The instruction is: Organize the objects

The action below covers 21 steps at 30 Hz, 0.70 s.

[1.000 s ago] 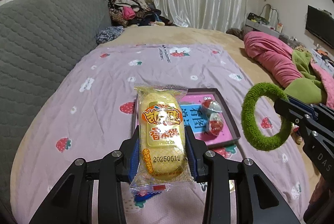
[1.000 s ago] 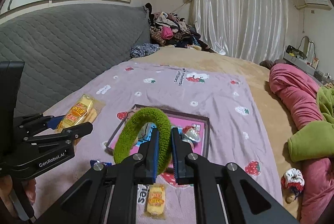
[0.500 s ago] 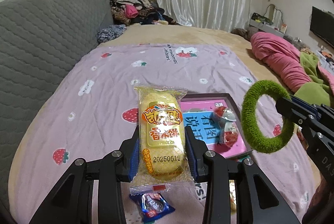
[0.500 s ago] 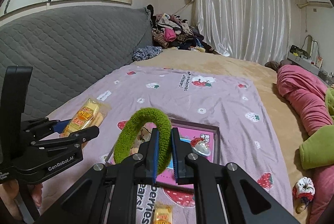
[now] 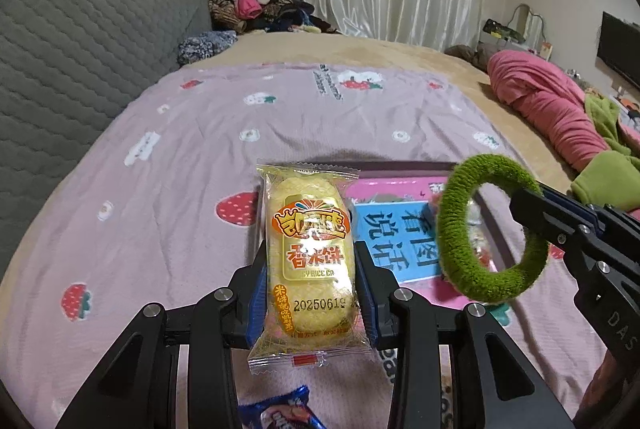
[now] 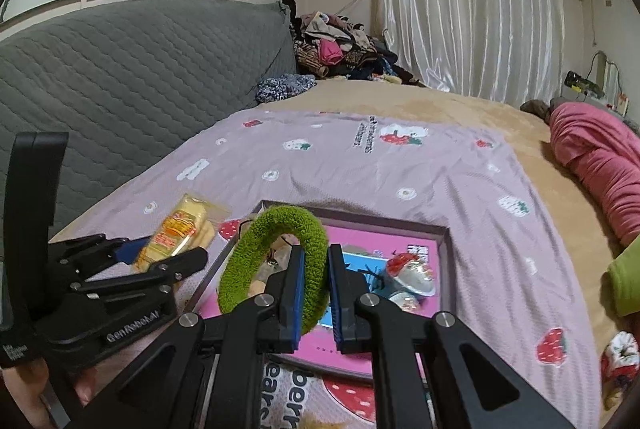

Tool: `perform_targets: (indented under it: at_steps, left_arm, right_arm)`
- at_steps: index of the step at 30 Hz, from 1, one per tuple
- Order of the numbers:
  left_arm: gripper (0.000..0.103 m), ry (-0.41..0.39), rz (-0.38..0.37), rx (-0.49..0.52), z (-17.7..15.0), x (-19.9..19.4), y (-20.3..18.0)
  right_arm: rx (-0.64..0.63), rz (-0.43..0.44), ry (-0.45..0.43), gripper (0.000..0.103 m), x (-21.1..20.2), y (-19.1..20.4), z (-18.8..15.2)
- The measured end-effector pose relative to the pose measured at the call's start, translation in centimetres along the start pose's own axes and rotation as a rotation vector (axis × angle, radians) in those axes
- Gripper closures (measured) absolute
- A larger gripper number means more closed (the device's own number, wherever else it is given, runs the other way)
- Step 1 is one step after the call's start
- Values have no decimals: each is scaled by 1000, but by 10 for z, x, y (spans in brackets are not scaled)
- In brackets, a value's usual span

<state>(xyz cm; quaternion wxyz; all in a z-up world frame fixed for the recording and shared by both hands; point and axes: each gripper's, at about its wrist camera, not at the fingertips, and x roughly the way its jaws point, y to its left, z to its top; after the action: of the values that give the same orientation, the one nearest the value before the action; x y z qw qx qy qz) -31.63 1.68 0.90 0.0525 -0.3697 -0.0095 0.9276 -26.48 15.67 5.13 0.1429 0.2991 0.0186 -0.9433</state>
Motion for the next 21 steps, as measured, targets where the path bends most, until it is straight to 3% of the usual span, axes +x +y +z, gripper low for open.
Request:
perform_targets:
  at_steps: [13, 21]
  left_arm:
    - [64, 41, 0, 13, -20, 65, -4]
    - [64, 88, -2, 24, -28, 92, -1]
  right_arm:
    - [26, -4, 28, 92, 56, -12, -26]
    - [-19, -28, 116, 92, 88, -10, -39]
